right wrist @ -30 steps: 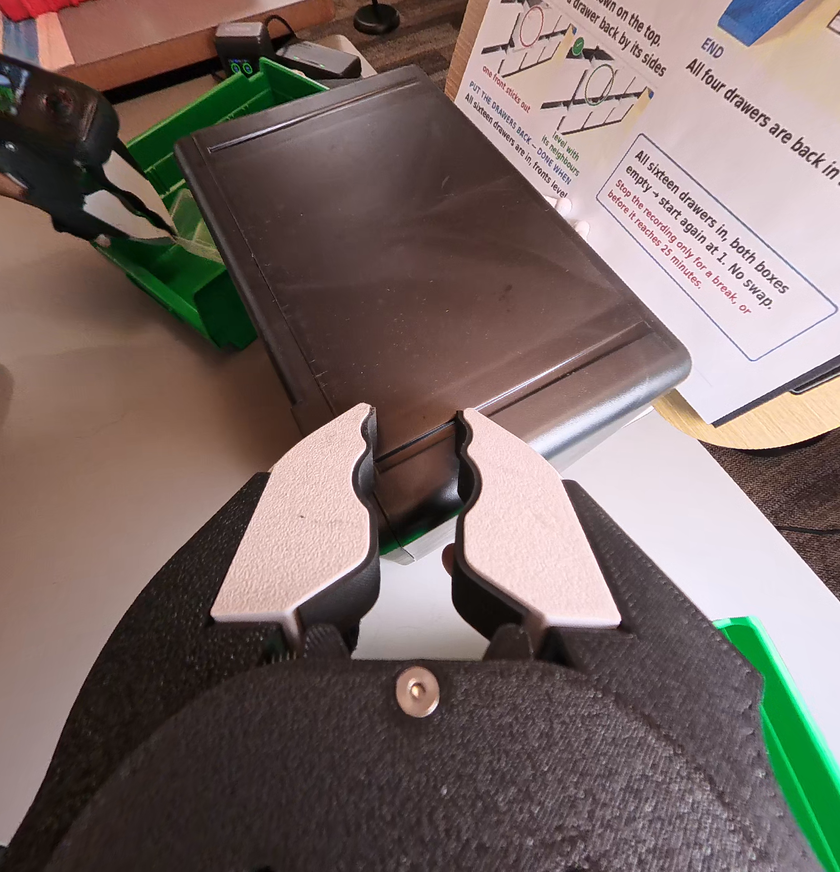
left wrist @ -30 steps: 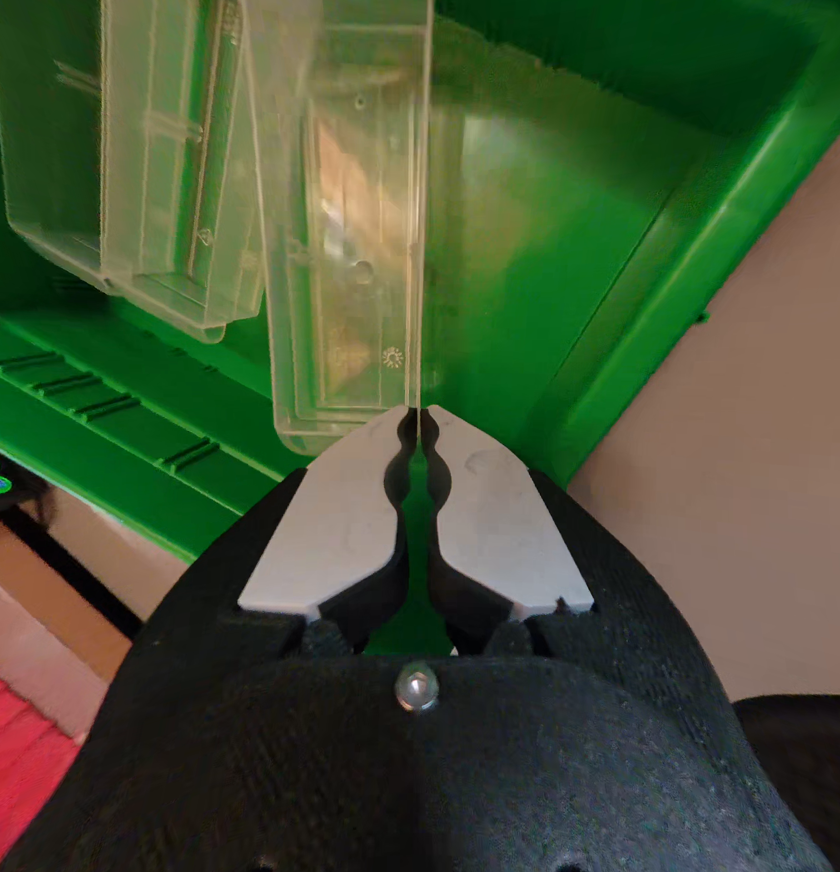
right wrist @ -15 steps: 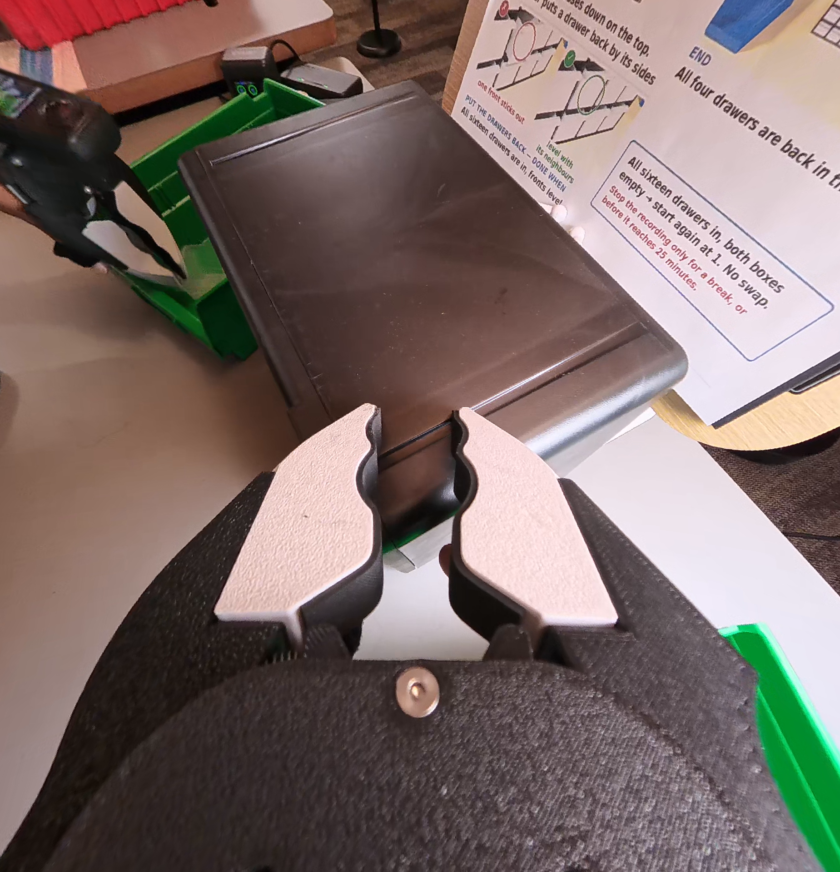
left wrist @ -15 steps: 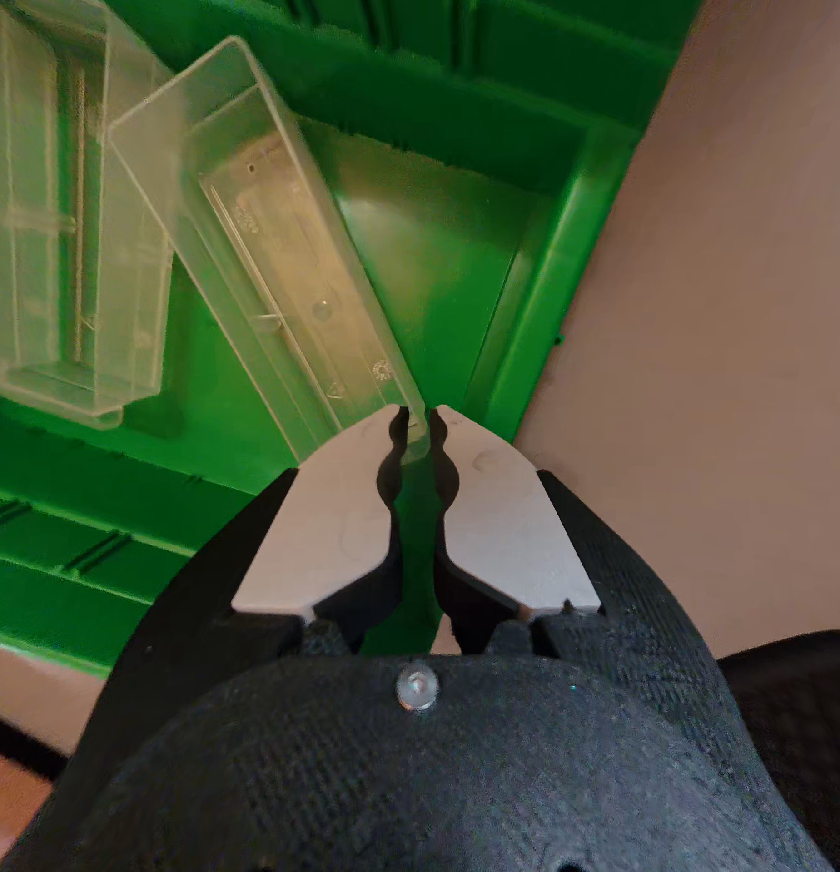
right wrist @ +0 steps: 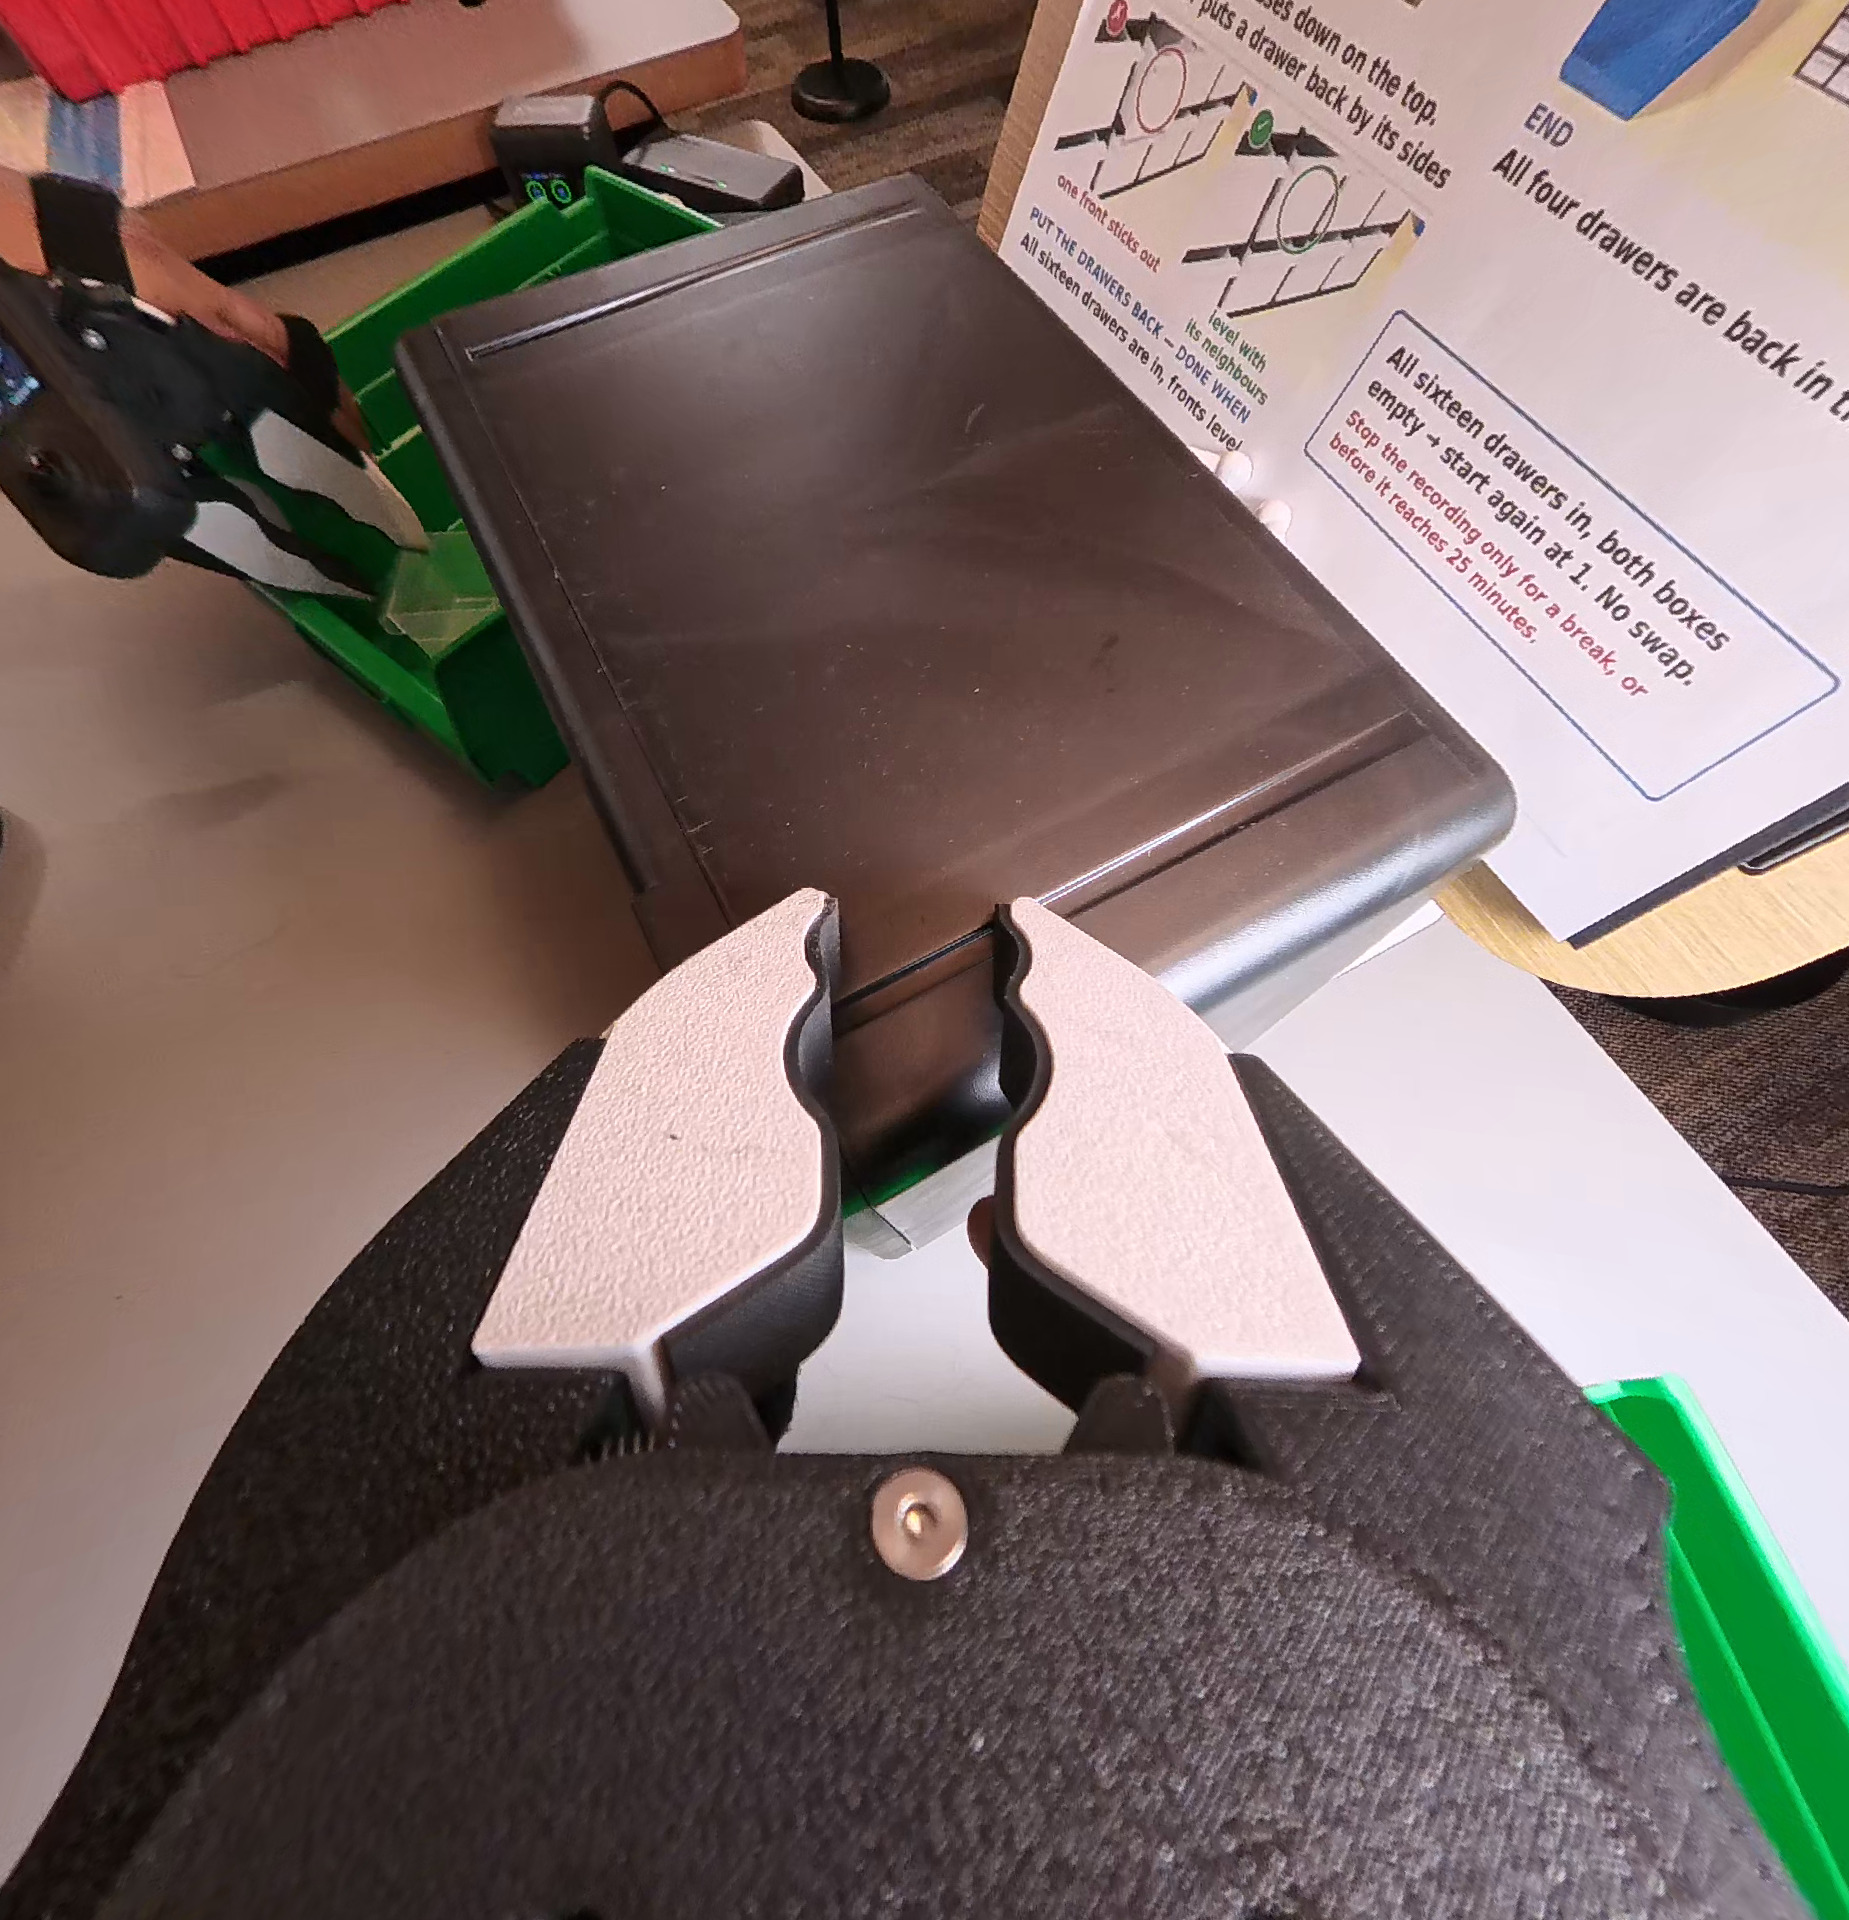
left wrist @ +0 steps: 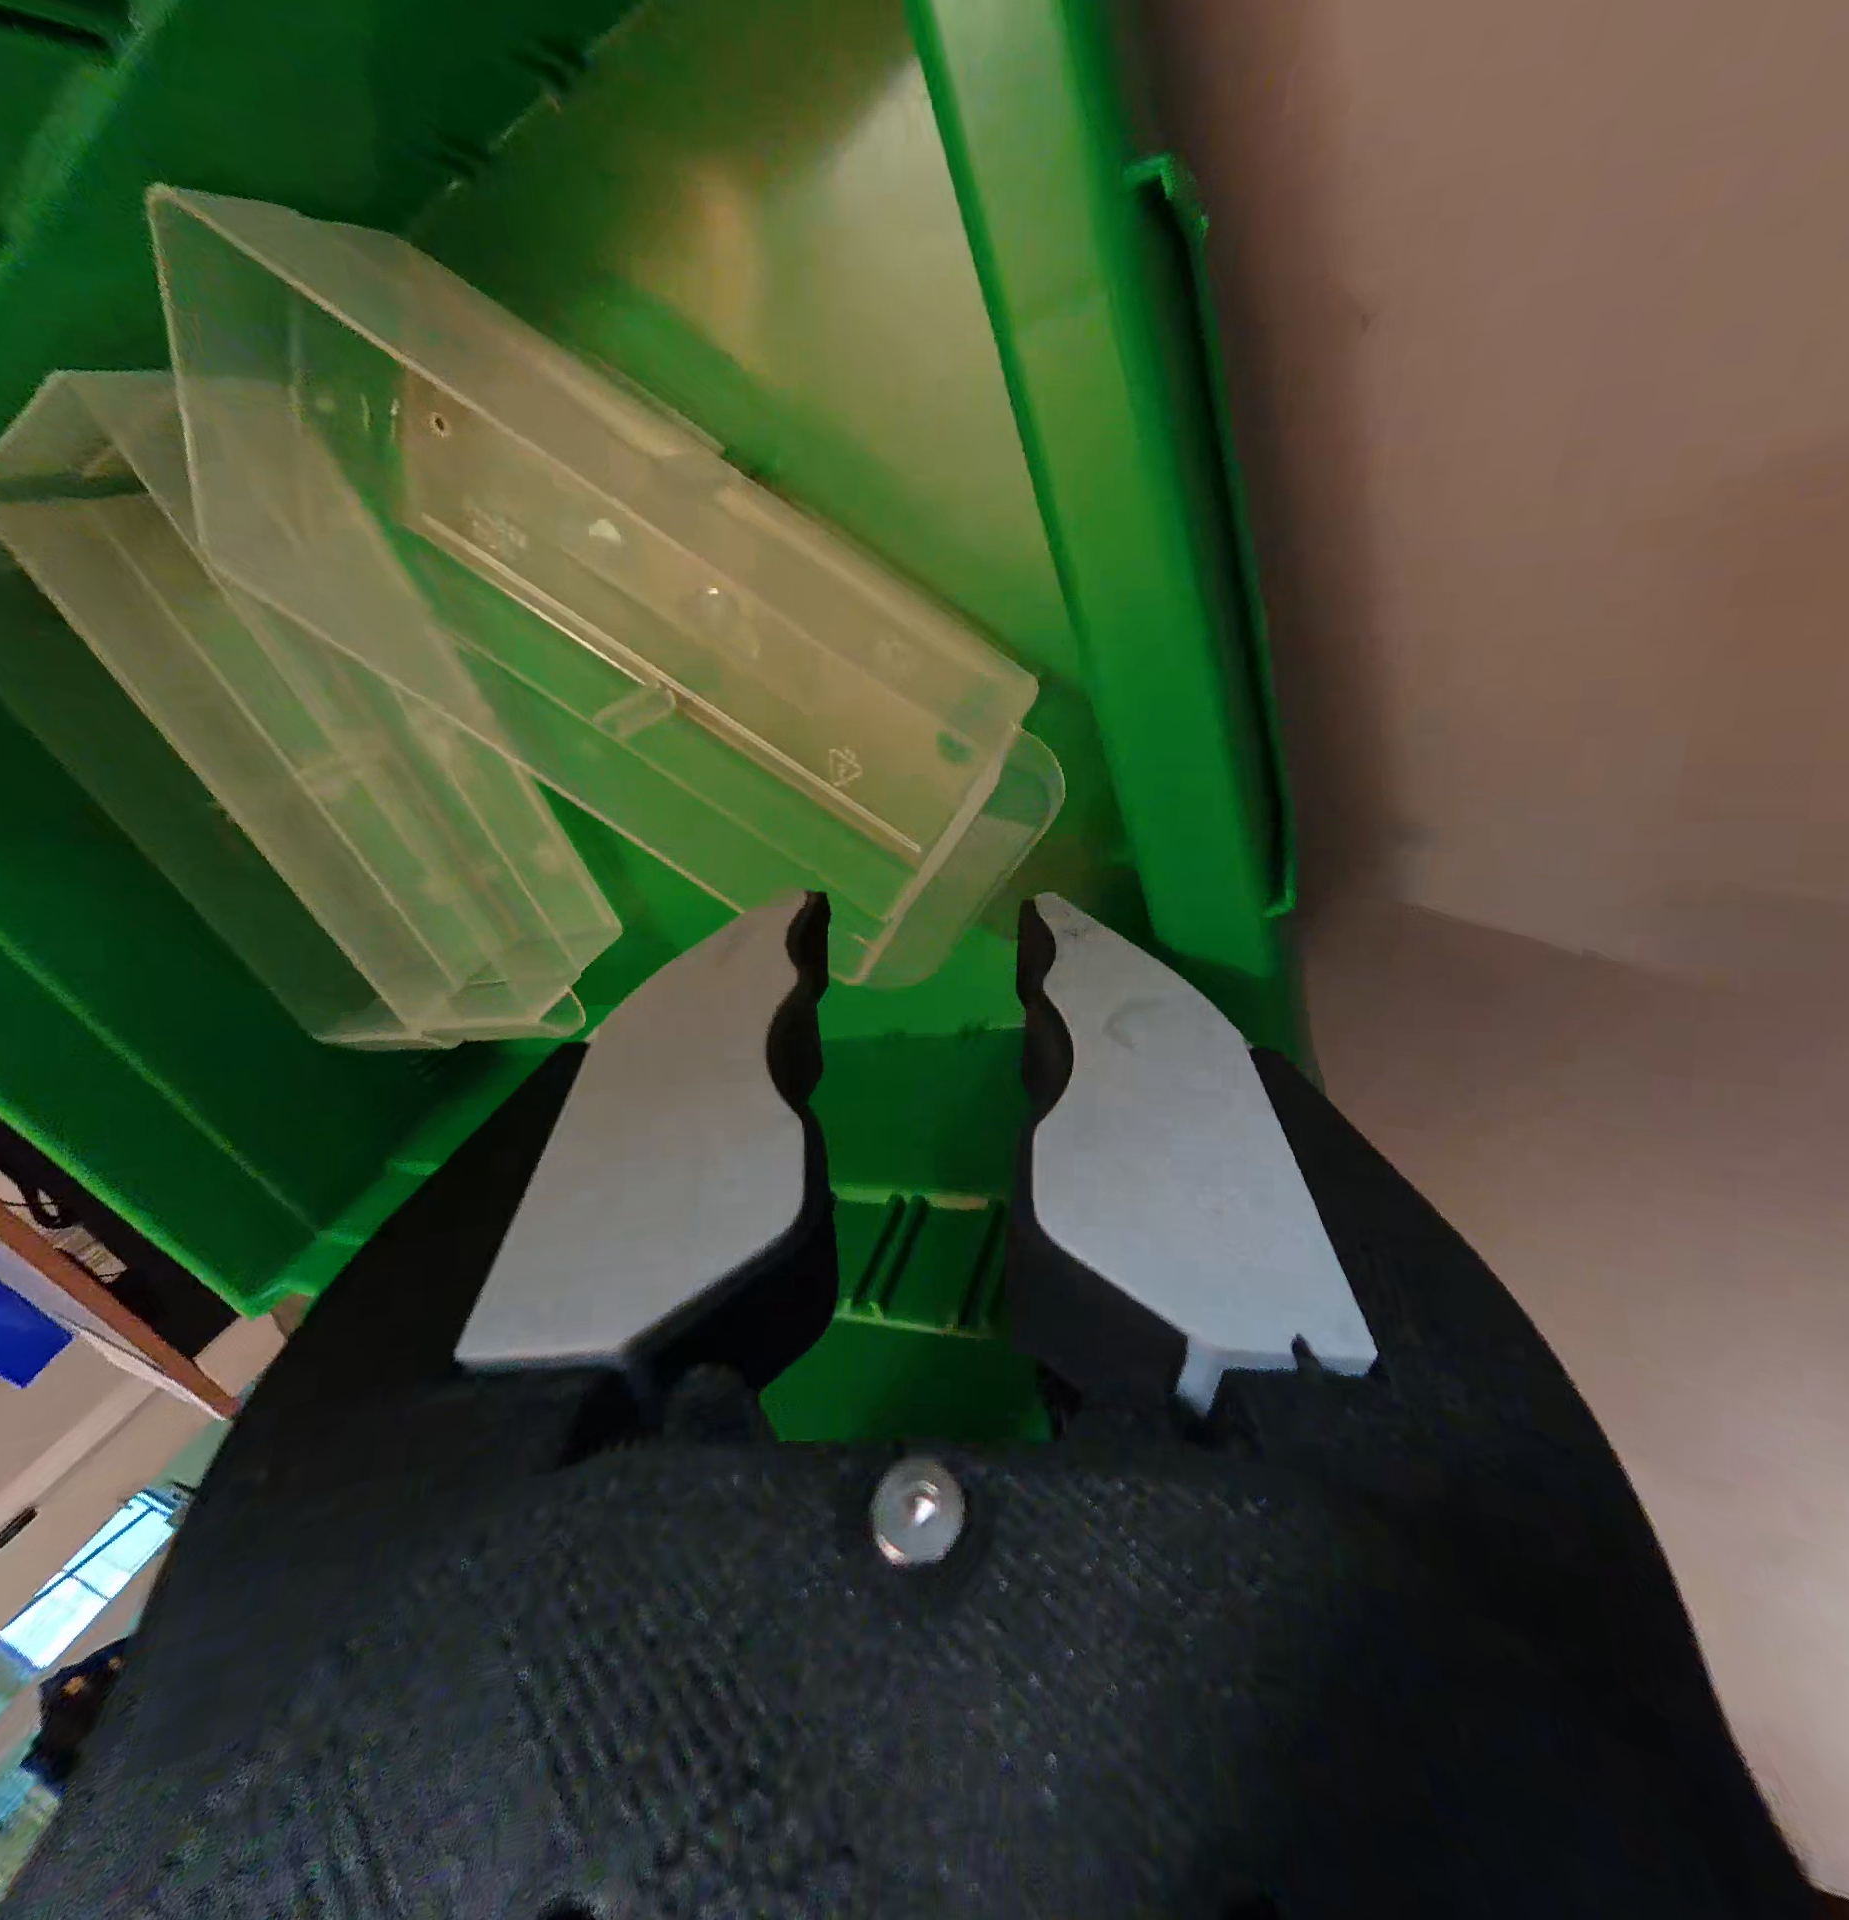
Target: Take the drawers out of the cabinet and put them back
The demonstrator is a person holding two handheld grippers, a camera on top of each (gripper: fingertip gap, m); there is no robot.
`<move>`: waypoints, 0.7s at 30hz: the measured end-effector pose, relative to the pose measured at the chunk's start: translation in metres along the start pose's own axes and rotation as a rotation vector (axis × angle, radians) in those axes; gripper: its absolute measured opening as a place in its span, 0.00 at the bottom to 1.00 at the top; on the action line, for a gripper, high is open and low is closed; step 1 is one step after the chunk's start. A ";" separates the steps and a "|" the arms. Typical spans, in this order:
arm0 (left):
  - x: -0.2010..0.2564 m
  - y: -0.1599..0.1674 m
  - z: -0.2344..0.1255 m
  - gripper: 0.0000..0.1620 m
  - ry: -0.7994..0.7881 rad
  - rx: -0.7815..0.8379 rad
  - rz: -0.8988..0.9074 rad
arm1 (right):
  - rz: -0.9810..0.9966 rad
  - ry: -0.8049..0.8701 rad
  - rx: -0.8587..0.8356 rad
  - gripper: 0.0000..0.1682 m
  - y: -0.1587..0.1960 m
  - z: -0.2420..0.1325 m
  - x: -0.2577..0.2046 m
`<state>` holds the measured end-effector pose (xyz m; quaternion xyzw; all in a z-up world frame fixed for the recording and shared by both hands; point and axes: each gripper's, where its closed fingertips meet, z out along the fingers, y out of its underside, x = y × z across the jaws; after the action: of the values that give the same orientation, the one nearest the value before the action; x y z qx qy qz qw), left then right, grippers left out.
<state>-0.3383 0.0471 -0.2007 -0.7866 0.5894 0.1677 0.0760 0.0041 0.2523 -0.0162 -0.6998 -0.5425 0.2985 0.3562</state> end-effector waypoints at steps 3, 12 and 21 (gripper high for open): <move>-0.002 0.001 0.007 0.21 -0.002 -0.023 0.022 | 0.002 0.001 0.001 0.17 0.000 0.000 0.000; 0.002 -0.011 -0.004 0.13 -0.014 0.056 -0.019 | 0.002 0.000 0.004 0.17 0.000 0.000 0.000; -0.004 -0.033 -0.070 0.12 -0.196 0.171 -0.042 | 0.000 0.004 0.004 0.17 0.000 0.000 0.000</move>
<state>-0.2954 0.0387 -0.1367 -0.7693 0.5746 0.1913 0.2038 0.0043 0.2522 -0.0160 -0.6999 -0.5411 0.2981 0.3586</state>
